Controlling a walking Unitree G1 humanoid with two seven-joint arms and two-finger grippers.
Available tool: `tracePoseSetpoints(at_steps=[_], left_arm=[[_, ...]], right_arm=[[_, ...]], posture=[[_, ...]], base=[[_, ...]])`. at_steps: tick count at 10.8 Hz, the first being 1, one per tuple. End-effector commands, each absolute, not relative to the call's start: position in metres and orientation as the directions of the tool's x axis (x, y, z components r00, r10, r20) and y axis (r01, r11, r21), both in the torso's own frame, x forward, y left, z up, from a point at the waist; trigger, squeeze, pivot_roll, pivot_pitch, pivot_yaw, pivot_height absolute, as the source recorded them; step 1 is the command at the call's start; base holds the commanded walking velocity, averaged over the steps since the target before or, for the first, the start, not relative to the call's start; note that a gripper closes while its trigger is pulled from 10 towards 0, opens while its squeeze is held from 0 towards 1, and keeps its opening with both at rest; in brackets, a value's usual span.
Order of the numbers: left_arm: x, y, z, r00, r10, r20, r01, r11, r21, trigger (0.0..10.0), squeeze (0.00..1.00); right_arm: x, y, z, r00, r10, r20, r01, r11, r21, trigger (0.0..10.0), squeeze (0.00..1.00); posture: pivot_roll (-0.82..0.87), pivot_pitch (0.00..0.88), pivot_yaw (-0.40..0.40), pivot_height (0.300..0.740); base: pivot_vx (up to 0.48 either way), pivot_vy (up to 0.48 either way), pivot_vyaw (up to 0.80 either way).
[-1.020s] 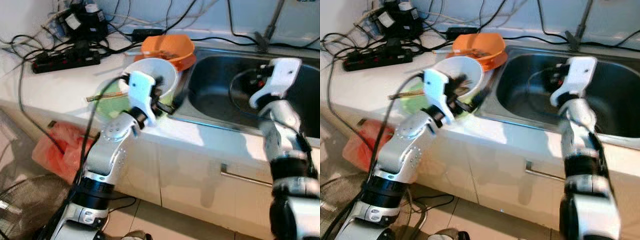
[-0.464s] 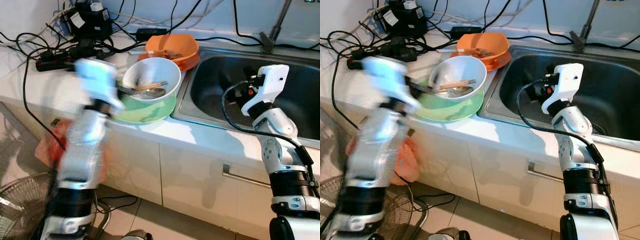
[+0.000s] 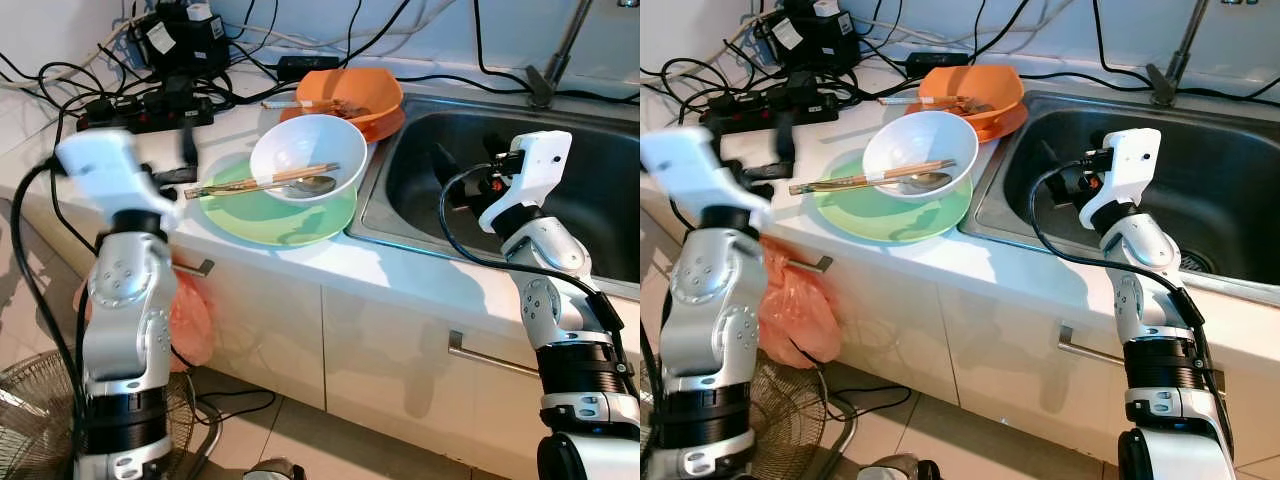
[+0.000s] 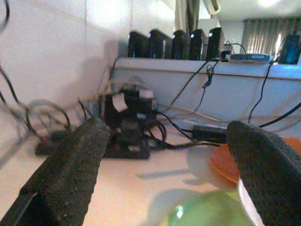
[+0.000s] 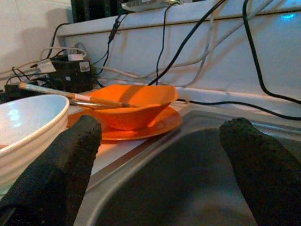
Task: Kitchen organization
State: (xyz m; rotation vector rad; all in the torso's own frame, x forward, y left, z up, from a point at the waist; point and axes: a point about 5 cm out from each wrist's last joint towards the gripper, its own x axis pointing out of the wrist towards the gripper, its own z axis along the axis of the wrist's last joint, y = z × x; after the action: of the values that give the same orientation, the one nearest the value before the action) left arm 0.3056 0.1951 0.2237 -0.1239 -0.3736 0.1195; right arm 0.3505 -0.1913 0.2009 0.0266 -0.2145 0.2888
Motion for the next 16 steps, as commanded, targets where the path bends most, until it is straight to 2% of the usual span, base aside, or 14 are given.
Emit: tracePoseSetpoints(at_steps=[1,2,3,6,8,10,12,14,16], left_arm=[[0.303,0.197,0.221,0.928,0.158,0.338,-0.098,0.977,-0.187,10.0,0.00],[0.302,0.195,0.218,0.936,0.147,0.321,-0.079,0.973,-0.216,10.0,0.00],[0.304,0.187,0.211,0.953,0.119,0.279,-0.033,0.955,-0.296,10.0,0.00],[0.308,0.177,0.206,0.966,0.070,0.250,0.019,0.941,-0.338,10.0,0.00],[0.308,0.178,0.206,0.967,0.080,0.242,0.018,0.926,-0.376,10.0,0.00],[0.306,0.173,0.205,0.968,0.058,0.245,0.060,0.891,-0.449,10.0,0.00],[0.307,0.170,0.205,0.970,0.056,0.236,0.074,0.857,-0.510,10.0,0.00],[0.309,0.169,0.202,0.976,0.061,0.211,0.069,0.827,-0.559,10.0,0.00],[0.311,0.169,0.200,0.977,0.063,0.203,0.074,0.795,-0.603,10.0,0.00]], right_arm=[[0.351,-0.189,0.202,0.934,0.291,0.209,-0.297,0.955,-0.005,10.0,1.00],[0.352,-0.188,0.202,0.932,0.297,0.207,-0.303,0.953,-0.005,10.0,1.00],[0.349,-0.179,0.202,0.907,0.373,0.194,-0.380,0.925,0.001,10.0,1.00],[0.325,-0.168,0.195,0.794,0.596,0.118,-0.600,0.800,-0.004,10.0,1.00],[0.318,-0.176,0.194,0.773,0.629,0.083,-0.630,0.776,-0.011,10.0,1.00],[0.308,-0.172,0.196,0.715,0.698,0.052,-0.698,0.716,-0.019,10.0,1.00],[0.306,-0.170,0.194,0.695,0.719,0.021,-0.718,0.695,-0.027,10.0,1.00],[0.293,-0.169,0.195,0.621,0.783,-0.011,-0.783,0.621,-0.015,10.0,1.00],[0.291,-0.170,0.191,0.618,0.786,-0.027,-0.786,0.617,-0.017,10.0,1.00]], posture=[[0.20,0.037,0.060,0.740],[0.20,0.037,0.056,0.740],[0.20,0.037,0.055,0.740],[0.18,0.039,0.057,0.740],[0.18,0.040,0.058,0.740],[0.18,0.039,0.060,0.740],[0.17,0.037,0.057,0.740],[0.17,0.036,0.059,0.740],[0.16,0.036,0.057,0.740]], base=[[0.000,0.000,0.00],[0.000,0.000,0.00],[0.000,0.000,0.00],[0.000,0.000,0.00],[0.000,0.000,0.00],[0.000,0.000,0.00],[0.000,0.000,0.00],[0.000,0.000,0.00],[0.000,0.000,0.00]])
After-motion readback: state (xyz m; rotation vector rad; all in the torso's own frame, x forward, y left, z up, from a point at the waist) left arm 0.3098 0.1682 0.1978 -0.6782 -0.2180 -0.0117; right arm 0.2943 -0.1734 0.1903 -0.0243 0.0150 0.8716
